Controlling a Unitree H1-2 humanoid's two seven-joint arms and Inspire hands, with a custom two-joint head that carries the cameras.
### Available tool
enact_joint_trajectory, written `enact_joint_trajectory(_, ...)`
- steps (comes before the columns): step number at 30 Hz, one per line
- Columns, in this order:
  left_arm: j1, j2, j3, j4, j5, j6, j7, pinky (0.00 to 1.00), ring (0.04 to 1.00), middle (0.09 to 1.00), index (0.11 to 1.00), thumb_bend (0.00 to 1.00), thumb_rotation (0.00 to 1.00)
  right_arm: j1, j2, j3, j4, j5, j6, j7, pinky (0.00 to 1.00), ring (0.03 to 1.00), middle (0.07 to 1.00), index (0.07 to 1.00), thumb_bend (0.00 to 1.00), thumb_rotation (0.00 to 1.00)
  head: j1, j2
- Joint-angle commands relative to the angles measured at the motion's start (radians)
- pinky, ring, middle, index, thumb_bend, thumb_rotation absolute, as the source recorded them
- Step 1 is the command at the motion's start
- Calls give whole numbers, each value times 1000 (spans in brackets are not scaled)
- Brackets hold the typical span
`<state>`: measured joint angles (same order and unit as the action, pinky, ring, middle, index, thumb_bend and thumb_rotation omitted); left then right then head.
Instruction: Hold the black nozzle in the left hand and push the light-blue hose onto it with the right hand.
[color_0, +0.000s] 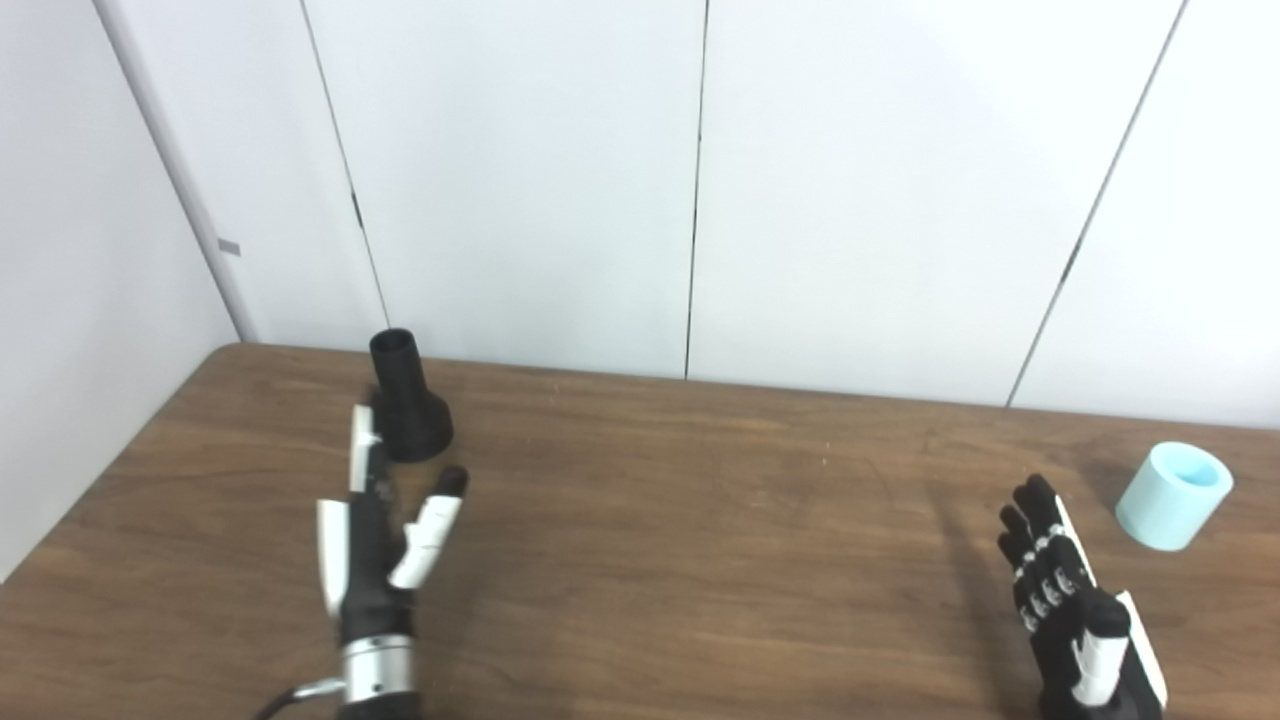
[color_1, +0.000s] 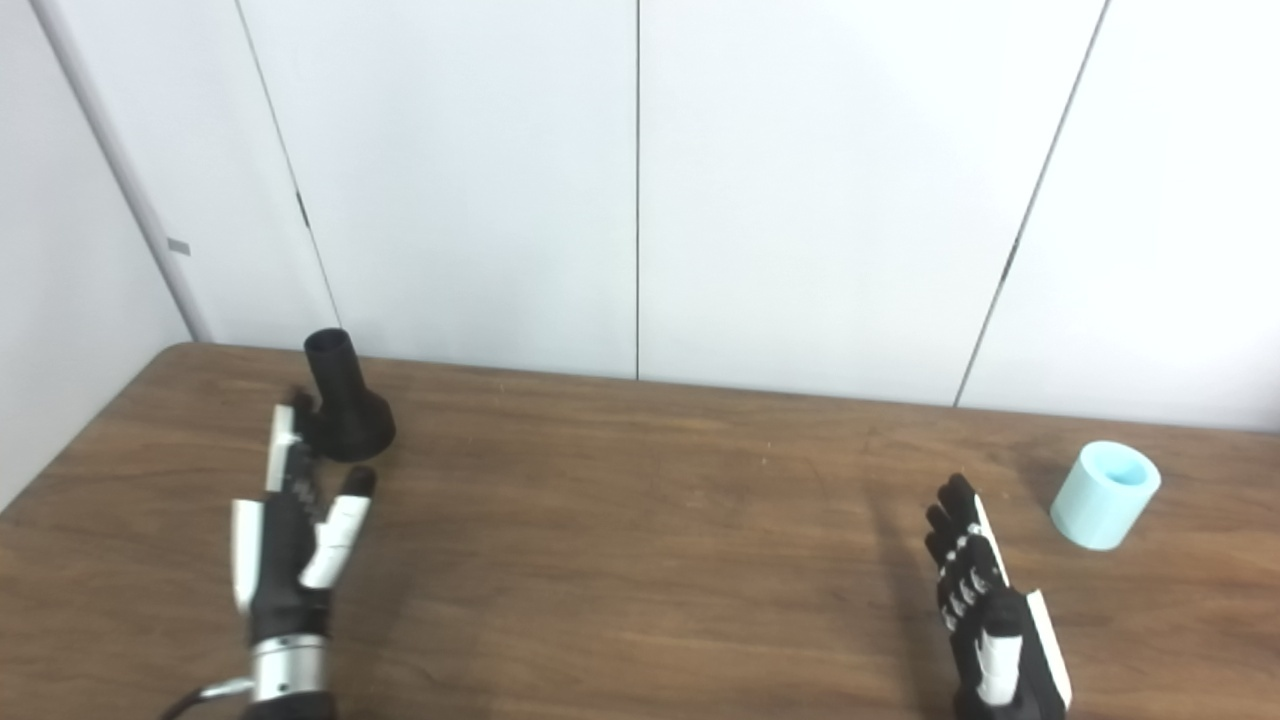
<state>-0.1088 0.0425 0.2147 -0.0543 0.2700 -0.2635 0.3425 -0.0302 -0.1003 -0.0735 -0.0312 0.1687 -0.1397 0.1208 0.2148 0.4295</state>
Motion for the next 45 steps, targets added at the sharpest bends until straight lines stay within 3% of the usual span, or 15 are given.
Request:
enact_joint_trajectory(1, -58, 37, 9, 10, 57, -54, 36, 954, 939, 963, 1000, 814, 648, 40, 1, 3, 70, -2, -31, 9, 1000, 1000, 1000, 1000, 799, 1000, 2, 1)
enact_joint_trajectory(6, -127, 130, 36, 105, 123, -90, 96, 998, 957, 975, 1000, 841, 639, 40, 2, 5, 70, -5, -30, 7, 1000, 1000, 1000, 1000, 799, 1000, 5, -1)
enact_joint_trajectory(14, -232, 220, 57, 254, 130, -105, 155, 988, 955, 975, 1000, 878, 633, 45, 7, 10, 57, -11, -22, 3, 1000, 1000, 1000, 1000, 801, 1000, 0, 8)
enact_joint_trajectory(18, -287, 267, 53, 370, 106, -91, 145, 992, 966, 981, 1000, 867, 617, 46, 10, 12, 55, -14, -22, 2, 1000, 1000, 1000, 1000, 798, 1000, -2, 12)
enact_joint_trajectory(22, -317, 307, 35, 431, 90, -36, 101, 1000, 997, 996, 1000, 838, 584, 46, 11, 12, 58, -16, -25, 3, 1000, 1000, 1000, 1000, 794, 1000, -6, 17)
enact_joint_trajectory(30, -385, 379, -38, 649, 129, -4, 108, 984, 958, 980, 1000, 867, 554, 49, 18, 16, 44, -22, -18, 0, 1000, 1000, 1000, 1000, 792, 1000, -15, 34)
enact_joint_trajectory(34, -424, 410, -95, 762, 131, 13, 72, 994, 951, 975, 990, 897, 553, 53, 21, 19, 26, -26, -6, -2, 1000, 1000, 1000, 1000, 791, 1000, -20, 42)
enact_joint_trajectory(45, -485, 459, -205, 893, 122, 81, -15, 994, 989, 994, 909, 927, 556, 59, 28, 20, -6, -31, 20, -8, 1000, 1000, 1000, 1000, 784, 1000, -29, 59)
